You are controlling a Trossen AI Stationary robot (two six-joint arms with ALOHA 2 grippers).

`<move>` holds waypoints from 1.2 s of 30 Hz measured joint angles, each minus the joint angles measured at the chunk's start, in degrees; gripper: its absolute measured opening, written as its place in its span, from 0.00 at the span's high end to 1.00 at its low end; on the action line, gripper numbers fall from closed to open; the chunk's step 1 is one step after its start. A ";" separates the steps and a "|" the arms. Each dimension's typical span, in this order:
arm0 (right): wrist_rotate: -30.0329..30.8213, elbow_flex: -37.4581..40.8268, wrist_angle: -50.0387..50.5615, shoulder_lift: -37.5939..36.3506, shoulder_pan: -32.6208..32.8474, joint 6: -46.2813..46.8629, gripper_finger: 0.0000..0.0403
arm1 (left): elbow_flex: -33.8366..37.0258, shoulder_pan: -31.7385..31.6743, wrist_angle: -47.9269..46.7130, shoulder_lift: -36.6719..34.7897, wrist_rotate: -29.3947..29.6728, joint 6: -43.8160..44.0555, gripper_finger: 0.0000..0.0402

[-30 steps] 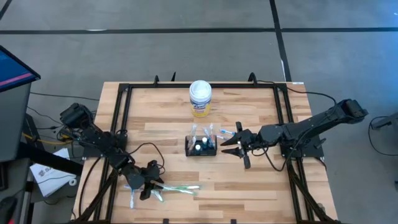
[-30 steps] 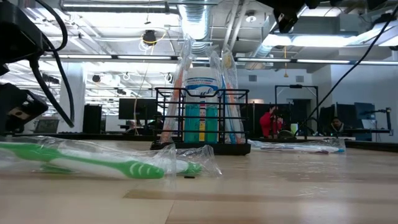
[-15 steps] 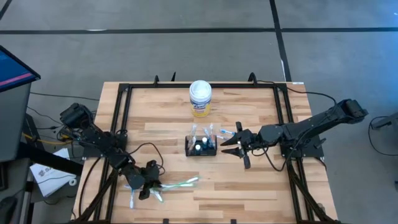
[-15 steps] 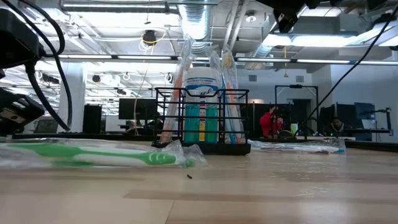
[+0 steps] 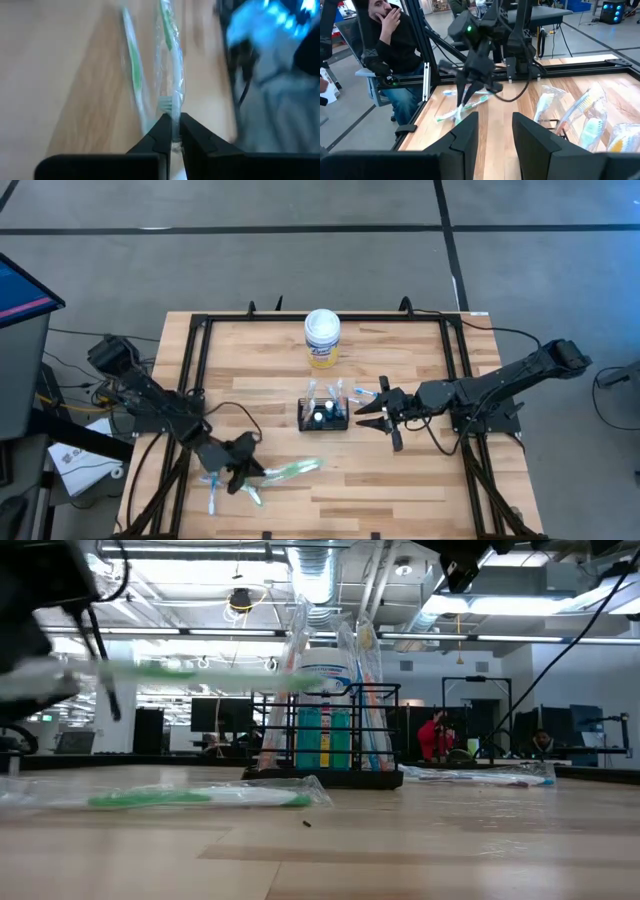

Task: Pick & Place toothbrushing station
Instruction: Put the right green toothbrush into the mesh organizer

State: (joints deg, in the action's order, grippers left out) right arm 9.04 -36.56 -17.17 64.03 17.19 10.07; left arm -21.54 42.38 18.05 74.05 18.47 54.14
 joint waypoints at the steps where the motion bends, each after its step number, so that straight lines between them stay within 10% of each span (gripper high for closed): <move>1: -0.02 0.00 0.00 0.00 0.04 0.00 0.73 | 0.00 -0.67 0.03 -1.36 0.78 1.17 0.96; 22: 0.70 -4.42 3.96 0.14 5.42 -8.53 0.73 | -8.26 -12.69 2.75 -2.72 -5.51 3.18 0.97; 36: 10.38 -22.24 20.14 17.57 9.53 -15.61 0.73 | -16.89 -20.30 2.76 3.25 -13.59 3.16 0.96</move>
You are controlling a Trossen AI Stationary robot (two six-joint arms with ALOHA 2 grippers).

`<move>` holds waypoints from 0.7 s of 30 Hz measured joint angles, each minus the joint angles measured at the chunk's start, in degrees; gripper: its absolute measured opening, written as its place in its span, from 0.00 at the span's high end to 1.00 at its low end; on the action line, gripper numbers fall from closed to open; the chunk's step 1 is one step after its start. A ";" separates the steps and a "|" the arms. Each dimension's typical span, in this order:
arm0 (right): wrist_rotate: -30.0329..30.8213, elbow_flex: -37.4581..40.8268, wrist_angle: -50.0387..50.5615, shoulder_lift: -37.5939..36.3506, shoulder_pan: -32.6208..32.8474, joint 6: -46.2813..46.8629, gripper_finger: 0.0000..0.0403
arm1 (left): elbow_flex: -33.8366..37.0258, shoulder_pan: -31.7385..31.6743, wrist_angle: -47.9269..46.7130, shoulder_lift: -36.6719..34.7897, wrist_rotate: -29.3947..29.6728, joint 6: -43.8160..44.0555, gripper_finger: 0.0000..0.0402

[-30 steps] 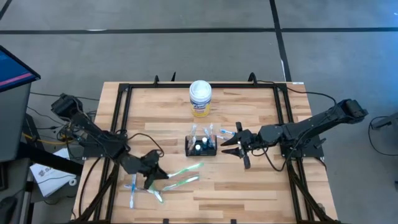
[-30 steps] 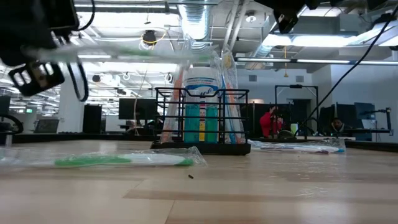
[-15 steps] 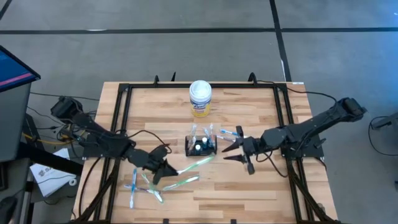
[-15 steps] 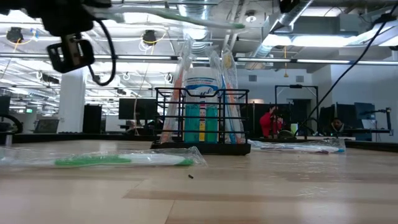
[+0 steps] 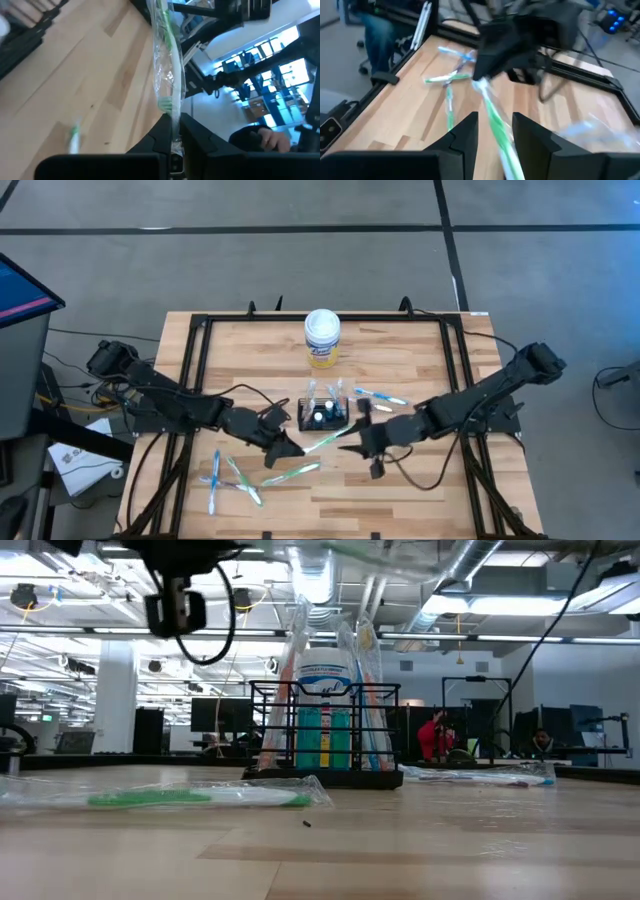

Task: Pick & Place toothbrushing station
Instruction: Put the right green toothbrush into the mesh organizer

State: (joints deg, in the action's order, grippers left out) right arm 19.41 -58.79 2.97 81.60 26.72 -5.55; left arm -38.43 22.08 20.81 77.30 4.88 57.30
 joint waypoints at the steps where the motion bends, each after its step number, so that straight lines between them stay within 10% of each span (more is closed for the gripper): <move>1: 0.06 -1.53 1.48 1.24 0.40 -0.74 0.73 | -0.77 -0.27 0.22 0.48 -0.63 -0.01 0.96; 21: 8.83 -23.31 22.77 17.14 2.45 -5.17 0.73 | -3.06 -1.06 0.54 0.98 -3.27 1.74 0.96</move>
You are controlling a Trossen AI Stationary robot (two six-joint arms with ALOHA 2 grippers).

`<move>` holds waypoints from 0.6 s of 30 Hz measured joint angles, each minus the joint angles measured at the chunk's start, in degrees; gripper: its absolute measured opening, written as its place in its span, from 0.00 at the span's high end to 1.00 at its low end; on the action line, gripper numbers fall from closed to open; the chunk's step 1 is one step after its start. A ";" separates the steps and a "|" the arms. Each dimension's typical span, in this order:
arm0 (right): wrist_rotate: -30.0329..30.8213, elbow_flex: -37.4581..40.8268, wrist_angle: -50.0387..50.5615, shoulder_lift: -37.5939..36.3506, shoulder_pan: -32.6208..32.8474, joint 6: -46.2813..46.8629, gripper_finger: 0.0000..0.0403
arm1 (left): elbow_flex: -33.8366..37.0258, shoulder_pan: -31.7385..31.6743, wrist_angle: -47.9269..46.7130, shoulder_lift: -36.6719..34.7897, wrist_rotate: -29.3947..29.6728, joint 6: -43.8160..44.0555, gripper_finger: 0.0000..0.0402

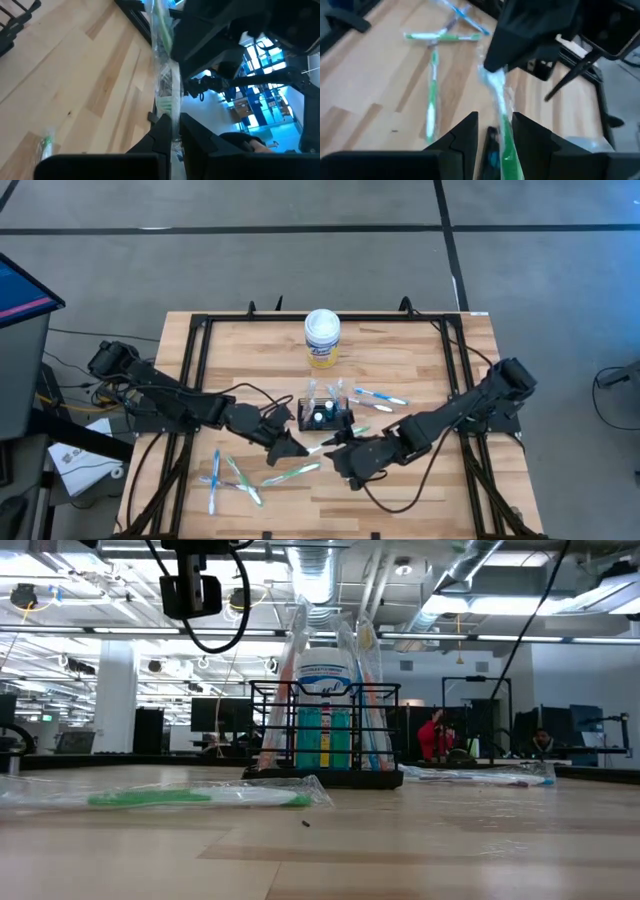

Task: Pick & Place toothbrushing station
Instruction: Put the right green toothbrush into the mesh organizer

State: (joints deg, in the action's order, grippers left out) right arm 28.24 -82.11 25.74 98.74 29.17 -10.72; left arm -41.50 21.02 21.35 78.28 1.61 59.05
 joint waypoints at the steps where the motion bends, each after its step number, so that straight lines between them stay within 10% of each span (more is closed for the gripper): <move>1: 0.78 -0.54 0.20 0.43 0.02 -0.02 0.73 | 0.00 0.00 0.04 0.00 -0.05 -0.02 0.96; 18: 3.35 -1.92 0.54 1.16 0.00 -1.89 0.73 | -0.03 0.00 0.25 -0.02 -0.85 -0.04 0.96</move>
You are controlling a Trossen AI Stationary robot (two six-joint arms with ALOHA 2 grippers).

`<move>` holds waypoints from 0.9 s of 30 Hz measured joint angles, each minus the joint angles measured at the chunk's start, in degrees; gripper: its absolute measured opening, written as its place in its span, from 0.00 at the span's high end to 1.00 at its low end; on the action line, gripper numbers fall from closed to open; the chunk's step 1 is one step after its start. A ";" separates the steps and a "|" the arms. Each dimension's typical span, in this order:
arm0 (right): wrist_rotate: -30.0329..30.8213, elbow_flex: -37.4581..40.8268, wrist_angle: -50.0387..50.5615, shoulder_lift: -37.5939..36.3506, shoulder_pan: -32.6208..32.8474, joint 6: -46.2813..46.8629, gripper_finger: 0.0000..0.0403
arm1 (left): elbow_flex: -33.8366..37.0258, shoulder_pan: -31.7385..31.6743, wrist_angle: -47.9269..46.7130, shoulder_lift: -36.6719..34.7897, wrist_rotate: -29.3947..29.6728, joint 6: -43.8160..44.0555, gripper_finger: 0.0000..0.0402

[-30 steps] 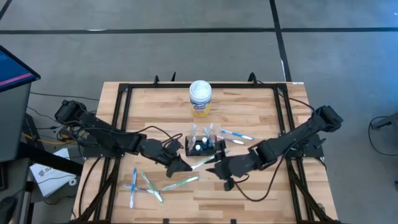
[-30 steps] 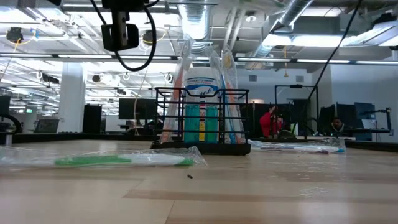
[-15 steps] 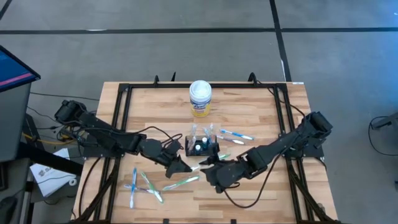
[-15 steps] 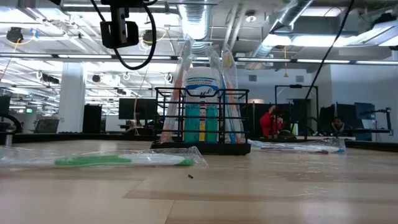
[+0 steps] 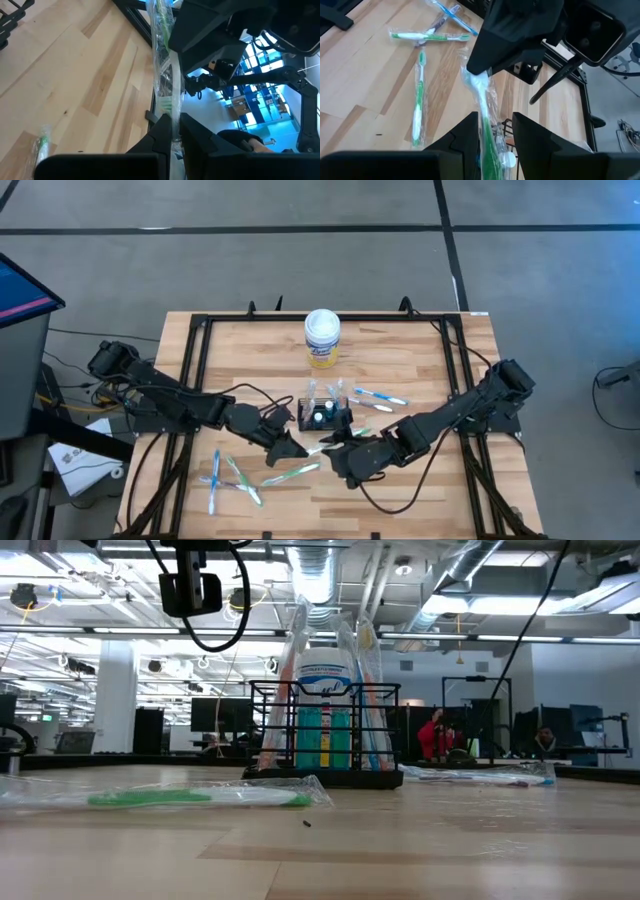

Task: Pick & Place toothbrushing station
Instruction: Put the right green toothbrush into the mesh organizer

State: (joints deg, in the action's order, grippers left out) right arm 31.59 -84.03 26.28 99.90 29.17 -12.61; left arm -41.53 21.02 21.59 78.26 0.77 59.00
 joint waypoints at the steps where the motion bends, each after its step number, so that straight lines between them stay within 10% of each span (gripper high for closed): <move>1: -0.01 0.00 0.01 0.00 0.00 0.00 0.73 | 0.01 0.00 0.01 0.00 -0.04 0.00 0.96; 27: -0.02 -1.01 -1.52 3.39 -0.74 -1.08 0.87 | 0.01 0.00 0.04 0.00 -0.62 -0.22 0.96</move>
State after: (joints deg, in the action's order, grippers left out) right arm 31.57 -85.03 24.75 103.28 28.42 -13.69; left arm -41.52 21.02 21.63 78.26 0.14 58.78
